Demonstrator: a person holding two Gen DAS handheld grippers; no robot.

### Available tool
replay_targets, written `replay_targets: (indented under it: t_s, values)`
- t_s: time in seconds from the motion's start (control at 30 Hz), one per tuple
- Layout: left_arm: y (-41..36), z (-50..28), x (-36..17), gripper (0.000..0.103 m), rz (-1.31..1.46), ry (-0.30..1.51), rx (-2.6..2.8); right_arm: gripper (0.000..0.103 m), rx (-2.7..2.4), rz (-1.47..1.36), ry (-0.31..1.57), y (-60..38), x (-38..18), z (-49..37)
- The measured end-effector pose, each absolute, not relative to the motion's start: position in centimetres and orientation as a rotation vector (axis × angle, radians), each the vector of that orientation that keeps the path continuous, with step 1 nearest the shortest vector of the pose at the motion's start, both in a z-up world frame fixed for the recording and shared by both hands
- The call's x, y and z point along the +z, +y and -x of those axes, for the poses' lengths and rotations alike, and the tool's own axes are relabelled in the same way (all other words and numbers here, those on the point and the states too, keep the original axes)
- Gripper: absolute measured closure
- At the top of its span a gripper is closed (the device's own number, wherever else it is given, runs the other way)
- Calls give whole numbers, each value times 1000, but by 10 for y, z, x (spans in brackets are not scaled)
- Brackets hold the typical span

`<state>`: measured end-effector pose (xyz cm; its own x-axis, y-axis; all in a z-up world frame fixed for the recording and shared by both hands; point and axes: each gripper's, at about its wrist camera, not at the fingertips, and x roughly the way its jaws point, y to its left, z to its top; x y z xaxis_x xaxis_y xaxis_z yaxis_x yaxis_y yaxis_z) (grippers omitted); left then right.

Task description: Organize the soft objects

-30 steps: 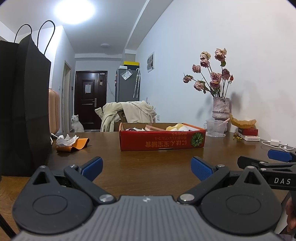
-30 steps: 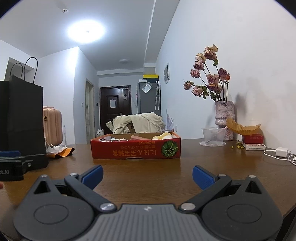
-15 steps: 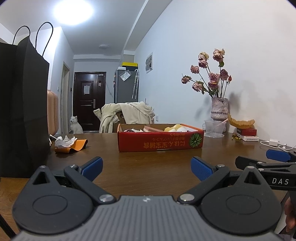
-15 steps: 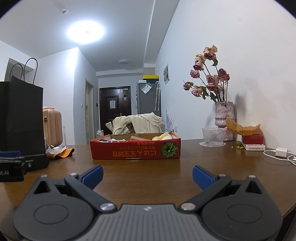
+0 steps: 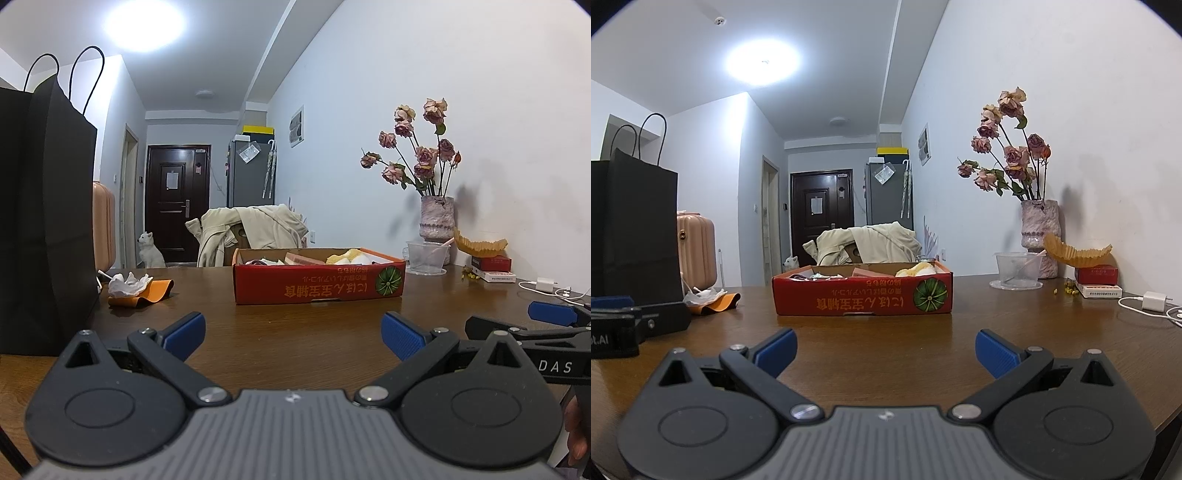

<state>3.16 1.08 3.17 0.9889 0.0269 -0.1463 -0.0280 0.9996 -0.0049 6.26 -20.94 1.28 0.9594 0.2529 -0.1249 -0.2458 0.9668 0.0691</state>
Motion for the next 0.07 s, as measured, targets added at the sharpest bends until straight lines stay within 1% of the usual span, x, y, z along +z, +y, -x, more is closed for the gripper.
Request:
replay_targets:
  t_s: [0.07]
  values:
    - [11, -30, 31, 0, 5, 143, 28, 0, 254, -53, 133, -209, 13, -63]
